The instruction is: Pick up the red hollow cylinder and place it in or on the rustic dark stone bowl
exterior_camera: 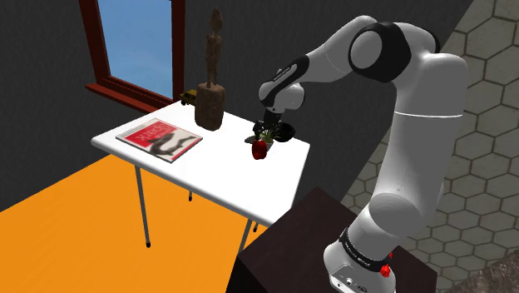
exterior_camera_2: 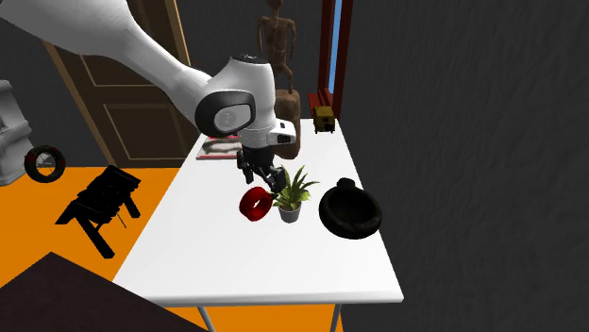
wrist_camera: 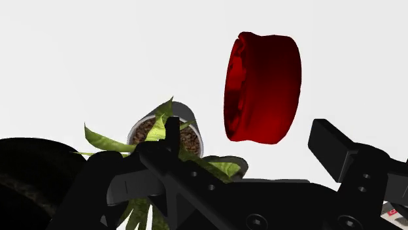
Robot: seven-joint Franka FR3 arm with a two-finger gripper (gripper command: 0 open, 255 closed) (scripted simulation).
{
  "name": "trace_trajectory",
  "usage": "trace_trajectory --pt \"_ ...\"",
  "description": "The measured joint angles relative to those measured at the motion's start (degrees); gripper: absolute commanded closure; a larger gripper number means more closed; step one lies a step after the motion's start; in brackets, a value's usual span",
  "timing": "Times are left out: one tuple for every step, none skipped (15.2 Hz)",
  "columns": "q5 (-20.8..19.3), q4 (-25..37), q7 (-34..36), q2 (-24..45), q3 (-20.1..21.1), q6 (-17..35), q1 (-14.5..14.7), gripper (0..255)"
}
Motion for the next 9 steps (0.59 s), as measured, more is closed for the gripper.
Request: trace_trajectory --pt "0.27 -0.01 -0.3 0.54 0.13 0.51 -0.17 0" --pt "0.51 -0.04 -0.5 1.02 0.25 1.01 -0.28 0" --pt "0.79 -0.16 -0.62 1.59 0.44 1.69 -0.32 0" --pt "1.03 -0.04 -0.74 2.21 0.61 2.17 -0.38 0" --pt "1.14 0.01 -0.87 2.47 0.67 2.37 -0.46 0" --pt "1.21 0.04 -0.92 2.63 0.71 2.51 -0.5 0" --pt "1.24 0.07 -0.94 2.69 0.73 2.55 -0.51 0" --pt "1.25 0.09 -0.94 2.73 0.73 2.57 -0.52 0" --pt "1.26 0.1 -0.95 2.74 0.74 2.58 -0.52 0"
